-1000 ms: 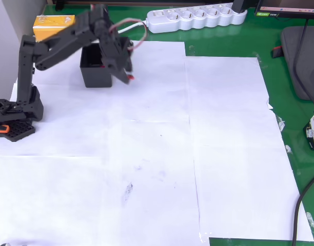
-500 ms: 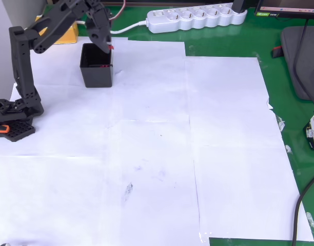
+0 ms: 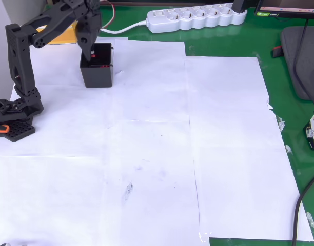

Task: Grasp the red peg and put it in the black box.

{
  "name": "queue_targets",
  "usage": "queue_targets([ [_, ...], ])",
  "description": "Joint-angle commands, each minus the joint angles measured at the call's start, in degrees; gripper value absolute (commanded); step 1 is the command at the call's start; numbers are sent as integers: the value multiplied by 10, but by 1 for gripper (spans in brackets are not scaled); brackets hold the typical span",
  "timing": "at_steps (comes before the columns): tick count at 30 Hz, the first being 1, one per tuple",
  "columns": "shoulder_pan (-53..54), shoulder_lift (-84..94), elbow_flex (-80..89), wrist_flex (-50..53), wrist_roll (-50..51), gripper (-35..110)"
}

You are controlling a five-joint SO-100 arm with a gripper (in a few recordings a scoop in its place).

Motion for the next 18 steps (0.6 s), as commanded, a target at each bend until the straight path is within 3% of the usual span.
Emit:
queue_targets([
  [1,-7,-63,19,-7,0,3],
  [6,-9,-67,44,-4,11,10],
  [8,-9,-68,50,-5,25,32],
  [12,-11,-65,55,23,54,45],
  [18,-2,-76,56,14,63,47],
])
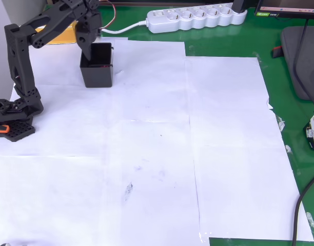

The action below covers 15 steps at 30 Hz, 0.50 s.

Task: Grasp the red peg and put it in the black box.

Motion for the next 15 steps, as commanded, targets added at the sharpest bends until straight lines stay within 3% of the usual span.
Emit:
queue_targets([
  [1,0,-65,54,13,-4,47],
  [6,-2,-69,52,41,-32,40],
  [7,3,-72,47,41,-34,32],
  [9,17,-83,44,31,-18,2],
  [15,64,-129,17,17,-45,0],
])
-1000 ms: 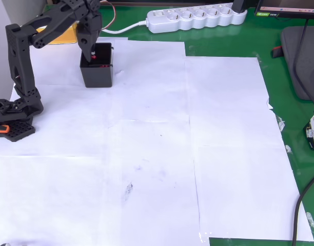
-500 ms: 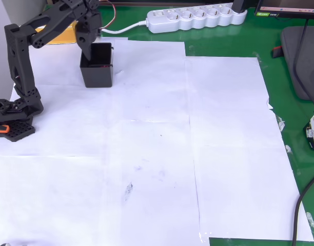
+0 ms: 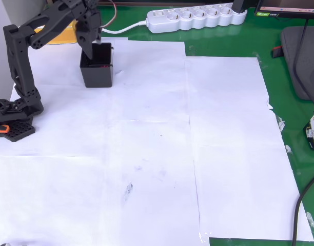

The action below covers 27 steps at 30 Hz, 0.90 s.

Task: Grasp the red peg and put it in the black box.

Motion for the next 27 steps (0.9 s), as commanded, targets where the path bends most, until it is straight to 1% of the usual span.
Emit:
queue_targets([
  [1,29,-93,2,7,-33,0],
  [4,84,-138,-30,-21,-88,0],
  [9,210,-239,-140,-109,-190,0],
  [14,314,-337,-314,-190,-281,0],
  [20,373,-444,-530,-272,-345,0],
  [27,404,-616,-809,-337,-434,0],
])
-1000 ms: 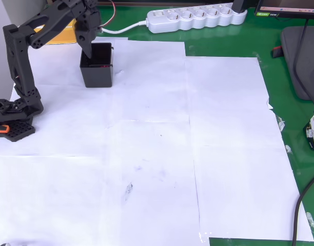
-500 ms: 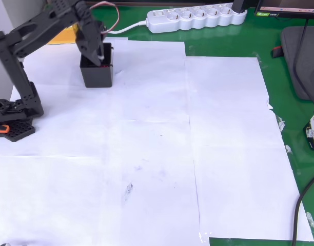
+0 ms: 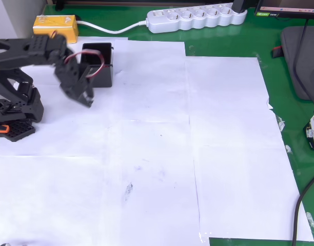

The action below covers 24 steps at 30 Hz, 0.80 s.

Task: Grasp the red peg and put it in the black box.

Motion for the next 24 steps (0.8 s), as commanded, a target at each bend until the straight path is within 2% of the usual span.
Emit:
queue_targets([
  [1,18,-119,-99,-32,-36,0],
  [10,14,-322,-295,-20,-88,0],
  [24,-17,-569,-439,82,-98,0],
])
